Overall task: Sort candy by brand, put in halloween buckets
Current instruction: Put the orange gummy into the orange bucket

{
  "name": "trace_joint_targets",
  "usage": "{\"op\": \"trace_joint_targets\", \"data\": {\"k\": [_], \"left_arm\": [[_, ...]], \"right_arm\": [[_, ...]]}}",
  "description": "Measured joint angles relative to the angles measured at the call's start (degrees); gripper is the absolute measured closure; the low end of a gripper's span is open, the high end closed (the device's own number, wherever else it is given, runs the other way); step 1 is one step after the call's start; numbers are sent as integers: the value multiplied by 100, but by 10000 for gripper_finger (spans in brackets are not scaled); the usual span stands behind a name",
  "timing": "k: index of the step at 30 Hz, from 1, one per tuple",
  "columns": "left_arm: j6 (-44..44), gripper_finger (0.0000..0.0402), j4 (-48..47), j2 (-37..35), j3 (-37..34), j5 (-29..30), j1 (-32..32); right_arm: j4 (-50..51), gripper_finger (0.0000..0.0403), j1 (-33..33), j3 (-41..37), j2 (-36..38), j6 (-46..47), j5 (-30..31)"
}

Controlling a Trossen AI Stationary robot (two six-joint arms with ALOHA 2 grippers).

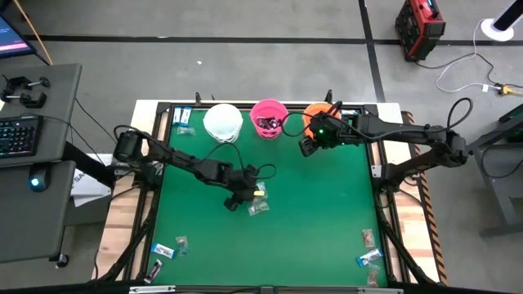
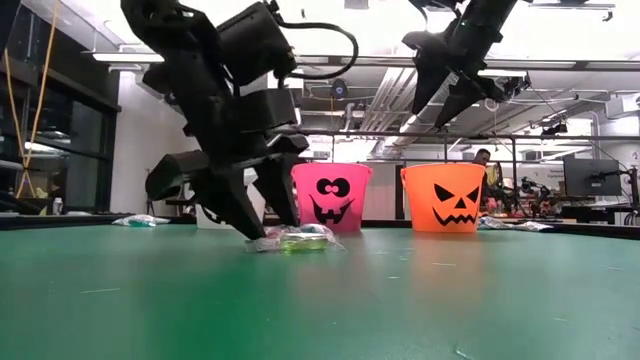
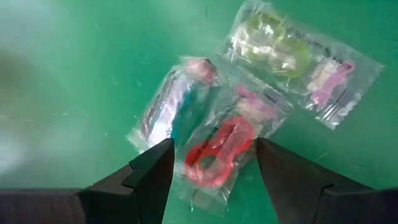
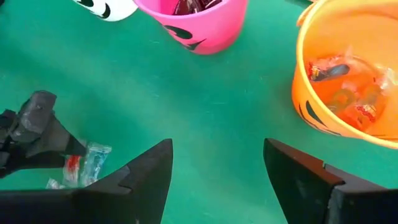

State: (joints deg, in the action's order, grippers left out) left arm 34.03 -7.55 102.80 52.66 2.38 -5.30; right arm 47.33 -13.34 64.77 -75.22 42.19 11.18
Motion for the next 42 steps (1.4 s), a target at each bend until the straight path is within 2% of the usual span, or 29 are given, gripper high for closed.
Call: {"op": "trace_joint_targets", "data": {"k": [3, 5, 7, 11, 12, 17, 20, 24, 27, 31, 36, 38, 42], "left_arm": [[-63, 192, -18, 74, 20, -117, 46], [-113, 216, -92, 72, 22, -215, 50], [-295, 255, -178, 24, 20, -231, 33], [-837, 369, -666, -271, -5, -246, 43], [-1003, 384, -814, -386, -6, -280, 79], [-1735, 392, -1511, -1350, -13, -316, 359], [-1938, 397, -1456, -2161, -13, -318, 621], [-2257, 399, -513, -2978, -13, -219, 1106], [-2610, 400, 521, -3162, -7, -209, 1491], [-2908, 401, 1285, -2844, 49, -207, 1858], [-3100, 401, 1673, -1827, 383, -209, 1983], [-3142, 401, 1874, -1364, 643, -212, 1982], [-3216, 401, 2002, -421, 1399, -215, 1980]], "right_arm": [[2, 160, 0, 2, 0, 32, 17], [4, 160, 0, 3, 0, 95, 50], [9, 160, 0, 4, 0, 137, 162], [9, 160, 0, 4, -2, 142, 247], [9, 160, 0, 4, 0, 136, 255], [-2, 160, -13, 4, -2, 91, 262], [-170, 160, -13, 4, -2, 123, 282], [-967, 160, -15, 4, -2, 181, 228], [-1864, 160, -15, 4, 2, 181, 133], [-3105, 160, -15, 4, 182, 278, -31], [-4562, 160, -15, 8, 584, -26, 20], [-4633, 160, -15, 9, 758, -88, 287], [-3877, 160, -17, 9, 1083, 98, 1016]]}}
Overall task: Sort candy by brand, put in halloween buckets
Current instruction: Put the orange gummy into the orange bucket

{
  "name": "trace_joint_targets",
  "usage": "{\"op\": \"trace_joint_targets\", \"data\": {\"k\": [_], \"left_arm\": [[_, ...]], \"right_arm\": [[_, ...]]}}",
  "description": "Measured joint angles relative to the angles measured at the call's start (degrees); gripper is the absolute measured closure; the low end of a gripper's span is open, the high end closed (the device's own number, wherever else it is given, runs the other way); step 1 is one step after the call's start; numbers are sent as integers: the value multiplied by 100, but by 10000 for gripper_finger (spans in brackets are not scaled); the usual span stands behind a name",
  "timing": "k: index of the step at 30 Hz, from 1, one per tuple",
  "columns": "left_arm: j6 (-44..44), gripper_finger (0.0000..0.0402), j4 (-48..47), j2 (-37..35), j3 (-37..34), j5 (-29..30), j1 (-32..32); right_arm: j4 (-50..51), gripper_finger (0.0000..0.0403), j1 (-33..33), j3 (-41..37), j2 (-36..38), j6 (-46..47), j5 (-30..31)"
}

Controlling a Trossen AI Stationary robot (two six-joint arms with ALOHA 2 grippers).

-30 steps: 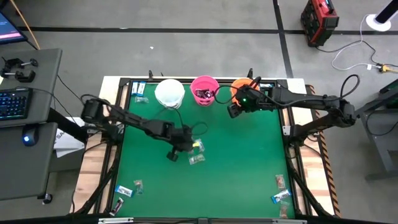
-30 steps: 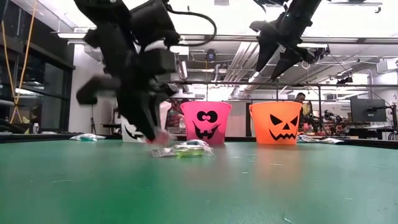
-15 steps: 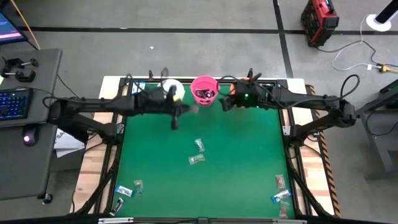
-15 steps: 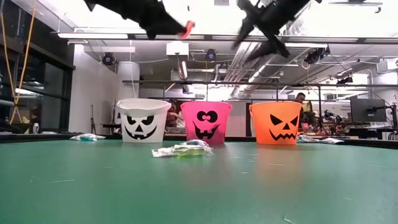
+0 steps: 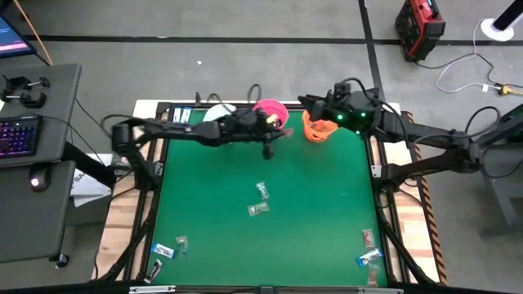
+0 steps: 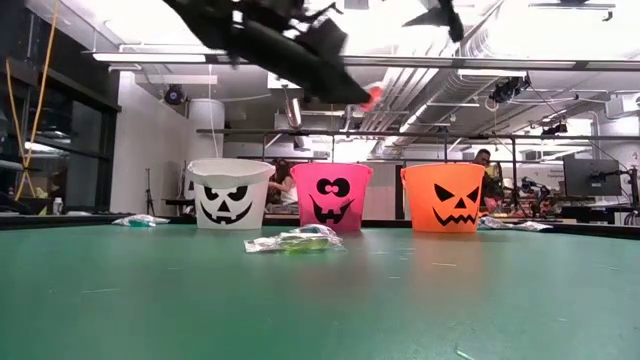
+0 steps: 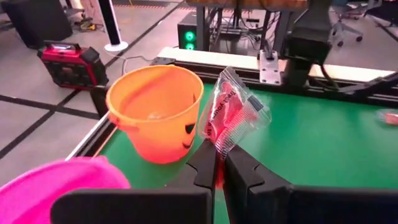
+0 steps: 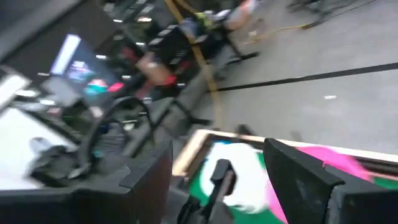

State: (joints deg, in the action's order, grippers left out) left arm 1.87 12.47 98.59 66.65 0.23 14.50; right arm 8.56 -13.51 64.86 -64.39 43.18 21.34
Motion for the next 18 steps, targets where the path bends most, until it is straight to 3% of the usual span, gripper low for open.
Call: {"op": "trace_joint_targets", "data": {"k": [9, 18], "left_arm": [[177, 401, 241, 2142, 2319, 11, 111], [22, 397, 72, 3659, 4263, 930, 319]], "right_arm": [[371, 160, 2, 0, 199, 6, 377], [380, 160, 2, 0, 178, 9, 411]]}}
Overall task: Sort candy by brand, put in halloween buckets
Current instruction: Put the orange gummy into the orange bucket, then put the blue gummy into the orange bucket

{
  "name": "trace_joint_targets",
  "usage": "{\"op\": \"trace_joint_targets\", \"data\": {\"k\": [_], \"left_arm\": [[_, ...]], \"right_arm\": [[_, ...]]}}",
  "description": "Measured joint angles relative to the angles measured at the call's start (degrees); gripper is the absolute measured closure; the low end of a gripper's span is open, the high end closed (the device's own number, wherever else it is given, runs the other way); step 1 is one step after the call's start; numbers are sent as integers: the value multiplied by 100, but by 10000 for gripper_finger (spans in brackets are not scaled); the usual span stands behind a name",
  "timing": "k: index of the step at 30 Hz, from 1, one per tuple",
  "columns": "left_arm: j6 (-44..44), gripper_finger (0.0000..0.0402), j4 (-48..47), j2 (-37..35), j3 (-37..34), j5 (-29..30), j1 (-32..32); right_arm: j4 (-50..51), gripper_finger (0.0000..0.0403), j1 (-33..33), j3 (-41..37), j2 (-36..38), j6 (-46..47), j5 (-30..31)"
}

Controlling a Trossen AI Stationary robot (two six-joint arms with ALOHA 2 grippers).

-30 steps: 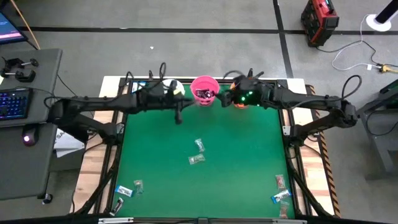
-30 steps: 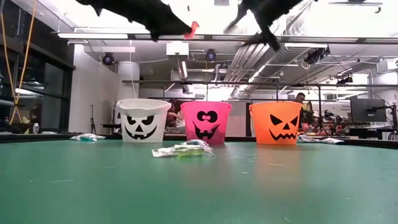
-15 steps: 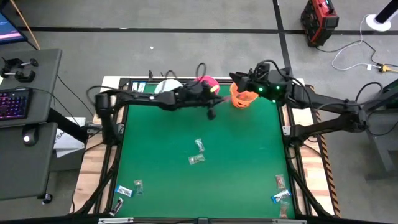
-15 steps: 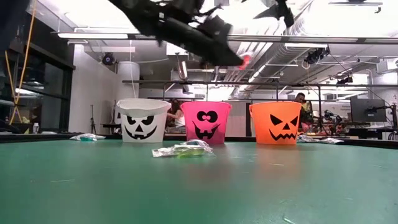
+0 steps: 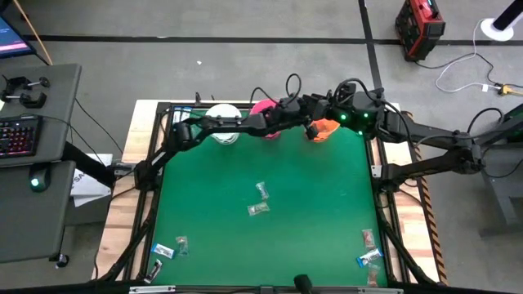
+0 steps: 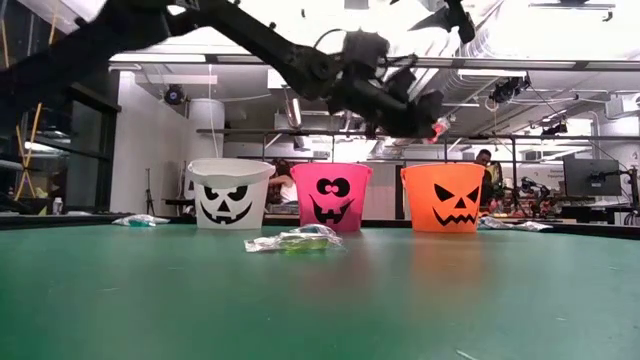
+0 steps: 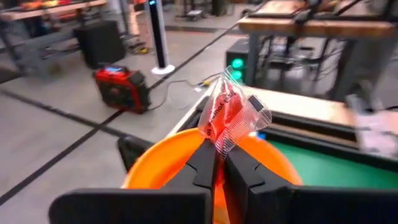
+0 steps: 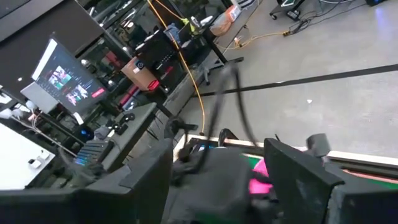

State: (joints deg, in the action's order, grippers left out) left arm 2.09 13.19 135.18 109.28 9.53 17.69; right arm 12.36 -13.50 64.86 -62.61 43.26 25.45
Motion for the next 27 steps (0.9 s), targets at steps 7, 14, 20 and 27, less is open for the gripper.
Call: {"op": "trace_joint_targets", "data": {"k": [7, 14, 20, 27], "left_arm": [[-26, 325, -653, 272, 503, -343, 123], [-160, 222, -1894, 277, 1029, -389, 92], [183, 181, -4479, 186, 1929, -573, 68], [176, 182, -7031, -606, 2091, -1072, 207]], "right_arm": [[62, 160, 0, 0, 0, -20, 31], [68, 160, 0, -2, 0, -125, 300], [-19, 160, 0, -4, 88, -128, 334], [-19, 160, 0, -4, 311, -477, 339]]}}
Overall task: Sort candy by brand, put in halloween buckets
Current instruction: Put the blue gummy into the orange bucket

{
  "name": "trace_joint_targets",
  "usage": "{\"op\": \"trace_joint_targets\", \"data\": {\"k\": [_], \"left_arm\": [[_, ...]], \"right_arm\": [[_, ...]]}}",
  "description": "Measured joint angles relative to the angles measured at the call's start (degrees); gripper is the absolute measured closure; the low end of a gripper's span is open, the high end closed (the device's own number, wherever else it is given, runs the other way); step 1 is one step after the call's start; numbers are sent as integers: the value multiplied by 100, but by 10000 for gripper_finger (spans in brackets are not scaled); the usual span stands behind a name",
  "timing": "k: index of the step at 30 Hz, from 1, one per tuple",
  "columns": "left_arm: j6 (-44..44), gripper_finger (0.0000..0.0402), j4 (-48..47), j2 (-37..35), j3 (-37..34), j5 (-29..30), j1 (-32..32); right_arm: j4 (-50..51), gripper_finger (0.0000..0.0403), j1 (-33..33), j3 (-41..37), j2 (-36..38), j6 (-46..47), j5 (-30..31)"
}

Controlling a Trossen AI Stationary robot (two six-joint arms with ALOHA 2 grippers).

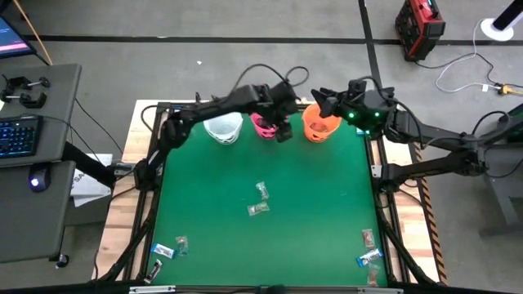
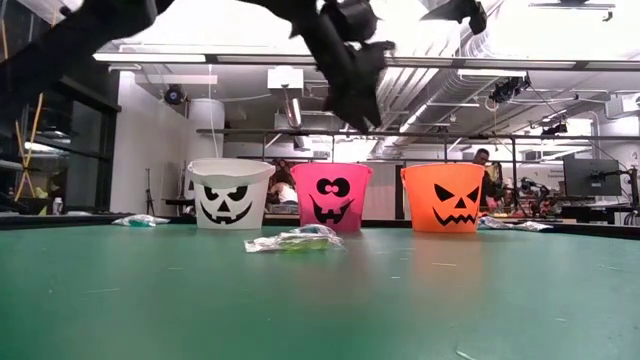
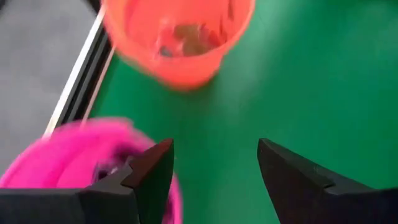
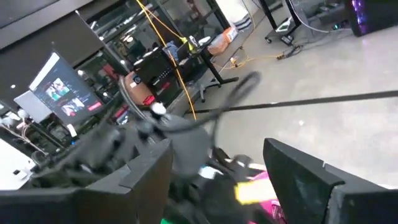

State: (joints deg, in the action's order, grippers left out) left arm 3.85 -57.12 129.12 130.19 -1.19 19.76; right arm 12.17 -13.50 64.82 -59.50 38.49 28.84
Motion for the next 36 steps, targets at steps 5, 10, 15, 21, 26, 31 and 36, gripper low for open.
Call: {"op": "trace_joint_targets", "data": {"k": [5, 10, 15, 21, 26, 31, 36], "left_arm": [[-221, 189, -289, -802, -313, -347, 22], [-383, 192, 801, -2305, -1942, -403, -222], [-903, 192, 2172, -4262, -4568, 104, -471], [-2385, 193, 1485, -6270, -6813, 1535, -523], [-2979, 193, -846, -6503, -6797, 1698, 618], [-1990, 193, -1531, -5960, -6699, 1614, 2095], [-716, 193, -1519, -5162, -6699, 935, 3062]], "right_arm": [[100, 160, 2, 0, 120, -245, -180], [535, 160, 4, -2, 98, -299, -915], [871, 160, 4, -2, -53, -298, -1450], [899, 160, 4, -2, -306, -298, -1521], [898, 160, 0, -2, -597, -298, -1519], [900, 160, 0, -2, -947, -298, -1548], [890, 160, 0, -2, -1199, -290, -1573]]}}
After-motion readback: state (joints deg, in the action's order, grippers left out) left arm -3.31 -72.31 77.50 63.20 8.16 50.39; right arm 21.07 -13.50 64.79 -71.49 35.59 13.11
